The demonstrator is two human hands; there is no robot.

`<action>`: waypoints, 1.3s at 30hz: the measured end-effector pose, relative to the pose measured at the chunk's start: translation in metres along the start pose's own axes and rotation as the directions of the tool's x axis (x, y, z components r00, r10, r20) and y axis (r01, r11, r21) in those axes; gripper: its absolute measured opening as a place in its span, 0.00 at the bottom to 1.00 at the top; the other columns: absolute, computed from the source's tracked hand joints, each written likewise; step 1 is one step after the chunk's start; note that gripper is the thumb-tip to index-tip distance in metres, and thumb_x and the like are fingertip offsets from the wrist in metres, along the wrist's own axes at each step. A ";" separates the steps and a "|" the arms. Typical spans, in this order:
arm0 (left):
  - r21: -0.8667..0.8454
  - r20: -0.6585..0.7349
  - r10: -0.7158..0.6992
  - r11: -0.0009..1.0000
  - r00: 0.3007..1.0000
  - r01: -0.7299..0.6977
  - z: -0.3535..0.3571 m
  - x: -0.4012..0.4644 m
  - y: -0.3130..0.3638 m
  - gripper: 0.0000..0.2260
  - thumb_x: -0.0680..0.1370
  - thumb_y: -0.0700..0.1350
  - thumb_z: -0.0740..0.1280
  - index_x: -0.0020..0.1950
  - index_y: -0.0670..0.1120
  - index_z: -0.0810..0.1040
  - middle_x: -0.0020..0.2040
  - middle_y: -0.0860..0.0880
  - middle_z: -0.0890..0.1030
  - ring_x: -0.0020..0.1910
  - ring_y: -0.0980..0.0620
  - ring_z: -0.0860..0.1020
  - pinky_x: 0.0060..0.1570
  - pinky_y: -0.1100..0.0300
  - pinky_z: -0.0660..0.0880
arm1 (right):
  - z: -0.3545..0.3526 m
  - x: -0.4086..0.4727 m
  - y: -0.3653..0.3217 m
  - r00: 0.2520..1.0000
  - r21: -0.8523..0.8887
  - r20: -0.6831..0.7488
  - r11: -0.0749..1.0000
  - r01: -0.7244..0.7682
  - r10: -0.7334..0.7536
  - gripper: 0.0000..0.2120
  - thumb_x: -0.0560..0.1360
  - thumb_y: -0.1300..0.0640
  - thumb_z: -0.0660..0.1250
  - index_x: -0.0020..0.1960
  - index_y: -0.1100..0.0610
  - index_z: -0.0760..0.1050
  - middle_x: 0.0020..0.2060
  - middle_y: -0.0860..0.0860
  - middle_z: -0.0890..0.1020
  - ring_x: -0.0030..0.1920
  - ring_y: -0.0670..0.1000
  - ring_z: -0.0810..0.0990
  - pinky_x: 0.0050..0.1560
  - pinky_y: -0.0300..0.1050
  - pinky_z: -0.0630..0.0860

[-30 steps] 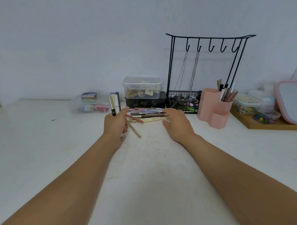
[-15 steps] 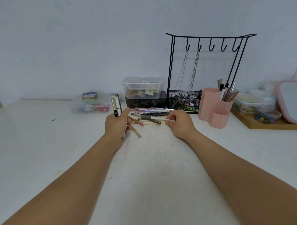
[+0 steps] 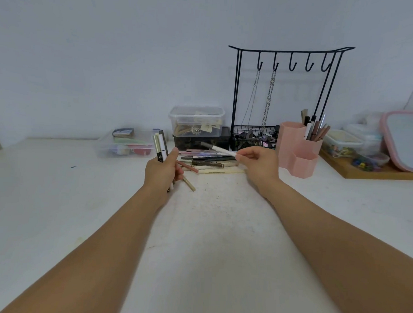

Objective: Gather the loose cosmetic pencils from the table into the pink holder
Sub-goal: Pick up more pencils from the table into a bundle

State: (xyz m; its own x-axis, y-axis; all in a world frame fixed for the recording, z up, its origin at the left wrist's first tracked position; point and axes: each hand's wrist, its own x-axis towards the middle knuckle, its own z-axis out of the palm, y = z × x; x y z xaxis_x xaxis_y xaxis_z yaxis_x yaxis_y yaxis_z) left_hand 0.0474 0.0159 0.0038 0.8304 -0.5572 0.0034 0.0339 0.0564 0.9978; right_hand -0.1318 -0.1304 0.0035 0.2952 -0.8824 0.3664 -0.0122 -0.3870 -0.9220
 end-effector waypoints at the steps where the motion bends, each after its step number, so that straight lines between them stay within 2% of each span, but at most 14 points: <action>1: -0.014 0.021 0.007 1.000 1.000 -0.007 -0.001 -0.001 0.000 0.20 0.80 0.55 0.69 0.35 0.44 0.76 0.24 0.50 0.76 0.26 0.52 0.74 0.33 0.57 0.76 | 0.001 -0.001 -0.003 0.999 0.086 -0.018 0.996 -0.028 0.030 0.08 0.70 0.66 0.77 0.40 0.54 0.84 0.34 0.49 0.84 0.33 0.42 0.80 0.38 0.33 0.76; 3: -0.054 0.054 0.027 0.998 0.998 -0.024 -0.001 -0.004 0.002 0.20 0.79 0.57 0.70 0.35 0.44 0.73 0.25 0.50 0.72 0.25 0.52 0.68 0.29 0.57 0.68 | 0.006 -0.005 -0.010 0.994 0.260 0.031 0.960 -0.107 0.103 0.07 0.70 0.66 0.77 0.41 0.55 0.85 0.34 0.50 0.85 0.34 0.43 0.82 0.40 0.34 0.79; 6: -0.128 0.082 0.064 0.990 0.995 -0.053 -0.001 -0.013 0.009 0.22 0.72 0.61 0.75 0.41 0.43 0.75 0.26 0.51 0.69 0.23 0.54 0.64 0.24 0.61 0.64 | 0.019 -0.020 -0.020 0.956 0.436 0.228 0.858 -0.271 0.186 0.05 0.71 0.67 0.76 0.43 0.58 0.85 0.36 0.55 0.86 0.36 0.50 0.82 0.42 0.39 0.81; 9: -0.207 0.167 0.127 0.974 0.978 -0.091 0.002 -0.024 0.014 0.25 0.63 0.62 0.78 0.46 0.43 0.80 0.23 0.56 0.72 0.19 0.57 0.68 0.21 0.64 0.63 | 0.036 -0.037 -0.027 0.902 0.497 0.399 0.787 -0.365 0.166 0.05 0.71 0.69 0.74 0.45 0.61 0.85 0.38 0.56 0.86 0.37 0.49 0.83 0.43 0.38 0.81; 12: -0.220 0.216 0.144 0.971 0.966 -0.096 0.006 -0.028 0.014 0.18 0.61 0.56 0.81 0.40 0.47 0.82 0.25 0.54 0.76 0.20 0.57 0.68 0.22 0.64 0.62 | 0.045 -0.047 -0.031 0.874 0.486 0.471 0.793 -0.366 0.115 0.07 0.71 0.69 0.74 0.41 0.59 0.86 0.38 0.55 0.87 0.38 0.49 0.85 0.45 0.38 0.81; 15: -0.187 0.239 0.163 0.975 0.957 -0.119 0.009 -0.027 0.009 0.11 0.69 0.50 0.81 0.38 0.47 0.82 0.26 0.50 0.74 0.23 0.54 0.66 0.24 0.62 0.63 | 0.047 -0.053 -0.029 0.841 0.413 0.534 0.840 -0.353 0.091 0.07 0.71 0.70 0.75 0.41 0.59 0.85 0.40 0.56 0.87 0.40 0.49 0.85 0.45 0.39 0.81; 18: -0.130 0.226 0.138 0.985 0.964 -0.110 0.011 -0.024 0.006 0.16 0.72 0.53 0.79 0.35 0.46 0.76 0.26 0.50 0.74 0.23 0.54 0.70 0.23 0.63 0.67 | 0.047 -0.055 -0.028 0.816 0.297 0.575 0.912 -0.281 0.064 0.05 0.71 0.66 0.76 0.40 0.57 0.86 0.39 0.56 0.87 0.38 0.49 0.85 0.42 0.40 0.81; 23: -0.035 0.192 0.124 0.992 0.974 -0.120 0.012 -0.024 0.003 0.19 0.74 0.57 0.76 0.34 0.45 0.77 0.28 0.52 0.78 0.26 0.55 0.76 0.25 0.63 0.71 | 0.049 -0.056 -0.024 0.855 0.140 0.519 0.988 -0.071 -0.013 0.02 0.71 0.63 0.78 0.42 0.59 0.86 0.36 0.56 0.87 0.35 0.47 0.81 0.34 0.39 0.77; 26: -0.011 0.166 0.122 0.993 0.979 -0.122 0.013 -0.023 0.003 0.20 0.75 0.59 0.74 0.32 0.46 0.78 0.28 0.52 0.78 0.28 0.53 0.76 0.33 0.59 0.73 | 0.050 -0.053 -0.021 0.869 0.095 0.490 0.995 0.020 -0.065 0.03 0.71 0.63 0.77 0.40 0.56 0.86 0.31 0.48 0.84 0.30 0.44 0.75 0.32 0.36 0.73; 29: -0.079 0.127 0.081 0.994 0.989 -0.071 0.008 -0.018 0.005 0.23 0.75 0.59 0.74 0.29 0.45 0.74 0.26 0.51 0.77 0.36 0.48 0.82 0.44 0.56 0.74 | 0.041 -0.040 -0.015 0.921 -0.146 0.347 0.960 0.240 -0.178 0.03 0.73 0.58 0.76 0.41 0.51 0.85 0.33 0.42 0.83 0.28 0.37 0.73 0.36 0.35 0.71; 31: -0.090 0.133 0.070 0.994 0.989 -0.059 0.004 -0.016 0.006 0.24 0.76 0.59 0.73 0.29 0.45 0.71 0.24 0.50 0.77 0.43 0.43 0.86 0.49 0.53 0.75 | 0.029 -0.029 -0.010 0.932 -0.380 0.278 0.864 0.331 -0.235 0.02 0.74 0.57 0.73 0.47 0.53 0.85 0.41 0.44 0.84 0.35 0.35 0.76 0.42 0.36 0.71; 32: -0.100 0.138 0.071 0.993 0.988 -0.057 0.003 -0.016 0.006 0.24 0.76 0.58 0.73 0.28 0.45 0.70 0.23 0.50 0.77 0.42 0.42 0.87 0.51 0.52 0.75 | 0.021 -0.024 -0.007 0.937 -0.447 0.266 0.832 0.329 -0.227 0.05 0.75 0.57 0.72 0.50 0.54 0.84 0.45 0.45 0.84 0.39 0.37 0.77 0.46 0.38 0.73; 35: -0.099 0.109 0.092 0.992 0.990 -0.081 0.002 -0.015 0.005 0.24 0.78 0.56 0.72 0.29 0.45 0.70 0.21 0.50 0.72 0.25 0.53 0.81 0.43 0.57 0.74 | 0.006 -0.016 -0.001 0.950 -0.534 0.278 0.799 0.275 -0.142 0.07 0.74 0.57 0.71 0.52 0.54 0.83 0.50 0.48 0.84 0.51 0.47 0.80 0.55 0.44 0.76; 39: -0.068 0.080 0.077 0.995 0.994 -0.071 0.000 -0.009 0.002 0.21 0.81 0.56 0.68 0.36 0.43 0.72 0.22 0.50 0.72 0.22 0.53 0.73 0.29 0.58 0.70 | 0.002 -0.010 0.000 0.943 -0.623 0.330 0.739 0.257 -0.049 0.09 0.75 0.56 0.70 0.54 0.55 0.83 0.51 0.50 0.85 0.52 0.50 0.81 0.55 0.46 0.78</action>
State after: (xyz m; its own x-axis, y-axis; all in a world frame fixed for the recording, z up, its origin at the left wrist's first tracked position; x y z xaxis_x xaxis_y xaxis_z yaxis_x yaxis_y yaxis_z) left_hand 0.0396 0.0210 0.0061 0.7833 -0.6158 0.0853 0.0122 0.1524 0.9882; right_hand -0.1331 -0.1208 -0.0008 0.5940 -0.7245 0.3497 -0.5288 -0.6792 -0.5090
